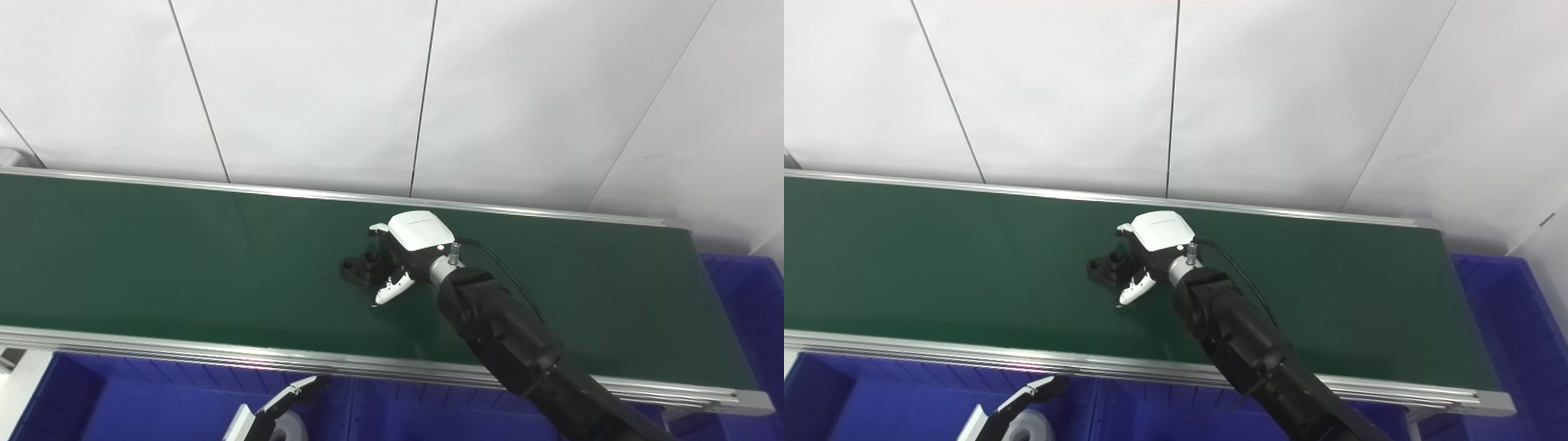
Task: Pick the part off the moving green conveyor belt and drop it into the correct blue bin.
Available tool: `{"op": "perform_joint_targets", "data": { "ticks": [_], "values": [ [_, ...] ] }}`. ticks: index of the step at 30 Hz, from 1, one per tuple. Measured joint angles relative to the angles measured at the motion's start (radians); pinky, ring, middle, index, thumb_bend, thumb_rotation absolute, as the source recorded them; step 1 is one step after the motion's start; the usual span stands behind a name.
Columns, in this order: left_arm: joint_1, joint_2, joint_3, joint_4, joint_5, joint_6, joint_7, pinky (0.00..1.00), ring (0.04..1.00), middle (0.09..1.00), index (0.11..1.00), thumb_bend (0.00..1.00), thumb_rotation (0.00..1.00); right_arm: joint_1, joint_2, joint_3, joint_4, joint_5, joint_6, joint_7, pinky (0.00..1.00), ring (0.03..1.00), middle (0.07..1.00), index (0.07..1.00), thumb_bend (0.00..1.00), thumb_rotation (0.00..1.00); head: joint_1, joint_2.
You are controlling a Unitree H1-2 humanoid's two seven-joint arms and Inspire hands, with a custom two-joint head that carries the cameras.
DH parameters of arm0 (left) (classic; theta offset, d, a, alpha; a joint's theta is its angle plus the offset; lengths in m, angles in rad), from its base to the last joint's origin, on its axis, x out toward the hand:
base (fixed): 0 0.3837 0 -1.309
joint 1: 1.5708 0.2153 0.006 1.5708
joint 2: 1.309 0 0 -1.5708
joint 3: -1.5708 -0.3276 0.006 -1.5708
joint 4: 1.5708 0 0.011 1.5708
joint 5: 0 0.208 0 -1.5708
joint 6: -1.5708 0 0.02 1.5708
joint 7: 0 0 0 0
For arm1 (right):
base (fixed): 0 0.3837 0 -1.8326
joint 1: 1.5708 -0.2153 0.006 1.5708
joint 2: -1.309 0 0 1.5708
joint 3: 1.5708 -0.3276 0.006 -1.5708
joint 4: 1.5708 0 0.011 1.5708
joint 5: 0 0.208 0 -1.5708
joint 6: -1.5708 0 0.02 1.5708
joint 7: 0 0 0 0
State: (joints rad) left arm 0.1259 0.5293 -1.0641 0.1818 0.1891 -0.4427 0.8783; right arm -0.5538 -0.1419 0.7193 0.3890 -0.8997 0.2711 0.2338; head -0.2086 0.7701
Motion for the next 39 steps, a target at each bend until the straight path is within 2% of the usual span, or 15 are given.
{"op": "perform_joint_targets", "data": {
  "ticks": [1, 2, 3, 4, 5, 9, 14, 32, 35, 39],
  "values": [
    [0.0, 0.0, 0.0, 0.0, 0.0, 0.0, -0.001, 0.76, 0.788, 0.809, 0.809, 0.76, 0.78, 0.005, 0.0, 0.0, -0.004, 0.002, -0.001, 0.0, 0.48, 0.577, 0.644, 0.747, 0.78, 0.19, 0.0, 0.0],
    [0.0, 0.0, 0.001, 0.0, 0.0, 0.0, -0.002, 0.76, 0.788, 0.809, 0.807, 0.76, 0.77, 0.01, -0.002, -0.001, -0.01, 0.003, -0.001, -0.001, 0.45, 0.531, 0.567, 0.703, 0.68, 0.09, 0.002, 0.002],
    [0.0, 0.0, 0.001, 0.0, 0.0, 0.0, -0.006, 0.76, 0.788, 0.808, 0.807, 0.76, 0.77, 0.012, -0.004, -0.002, -0.014, 0.01, -0.01, -0.005, 0.42, 0.498, 0.506, 0.626, 0.6, 0.05, 0.002, 0.002],
    [0.0, 0.0, 0.003, 0.0, 0.0, 0.0, -0.01, 0.76, 0.789, 0.809, 0.809, 0.76, 0.78, 0.013, -0.006, -0.002, -0.017, 0.022, -0.03, -0.007, 0.4, 0.479, 0.469, 0.561, 0.55, 0.02, 0.002, 0.005],
    [0.0, 0.0, 0.005, 0.0, 0.0, 0.0, -0.011, 0.77, 0.788, 0.809, 0.81, 0.76, 0.78, 0.014, -0.006, -0.002, -0.02, 0.031, -0.05, -0.007, 0.39, 0.453, 0.476, 0.537, 0.53, 0.01, 0.002, 0.005],
    [0.0, 0.0, 0.011, -0.001, 0.0, 0.0, -0.011, 0.76, 0.783, 0.802, 0.802, 0.76, 0.76, 0.039, -0.002, 0.011, -0.032, 0.056, -0.13, -0.029, 0.37, 0.413, 0.482, 0.526, 0.52, 0.0, 0.003, 0.006],
    [0.004, 0.0, 0.018, -0.001, 0.001, 0.0, -0.011, 0.76, 0.786, 0.809, 0.809, 0.75, 0.79, 0.06, 0.005, 0.014, -0.031, 0.062, -0.161, -0.054, 0.37, 0.398, 0.486, 0.533, 0.51, 0.0, 0.003, 0.009],
    [0.004, -0.013, 0.027, -0.003, 0.0, 0.0, -0.02, 0.74, 0.779, 0.804, 0.802, 0.75, 0.76, 0.082, -0.003, 0.017, -0.054, 0.066, -0.189, -0.072, 0.39, 0.413, 0.509, 0.513, 0.52, 0.0, 0.009, 0.005],
    [0.004, -0.017, 0.027, -0.003, 0.0, 0.0, -0.02, 0.74, 0.778, 0.805, 0.804, 0.74, 0.76, 0.095, -0.009, 0.013, -0.08, 0.067, -0.191, -0.058, 0.36, 0.398, 0.497, 0.527, 0.52, 0.0, 0.011, 0.003],
    [0.004, -0.017, 0.027, -0.003, 0.0, 0.0, -0.02, 0.74, 0.781, 0.807, 0.807, 0.74, 0.77, 0.126, -0.015, -0.006, -0.143, 0.083, -0.191, -0.015, 0.4, 0.407, 0.505, 0.527, 0.52, 0.0, 0.011, 0.003]
  ]
}}
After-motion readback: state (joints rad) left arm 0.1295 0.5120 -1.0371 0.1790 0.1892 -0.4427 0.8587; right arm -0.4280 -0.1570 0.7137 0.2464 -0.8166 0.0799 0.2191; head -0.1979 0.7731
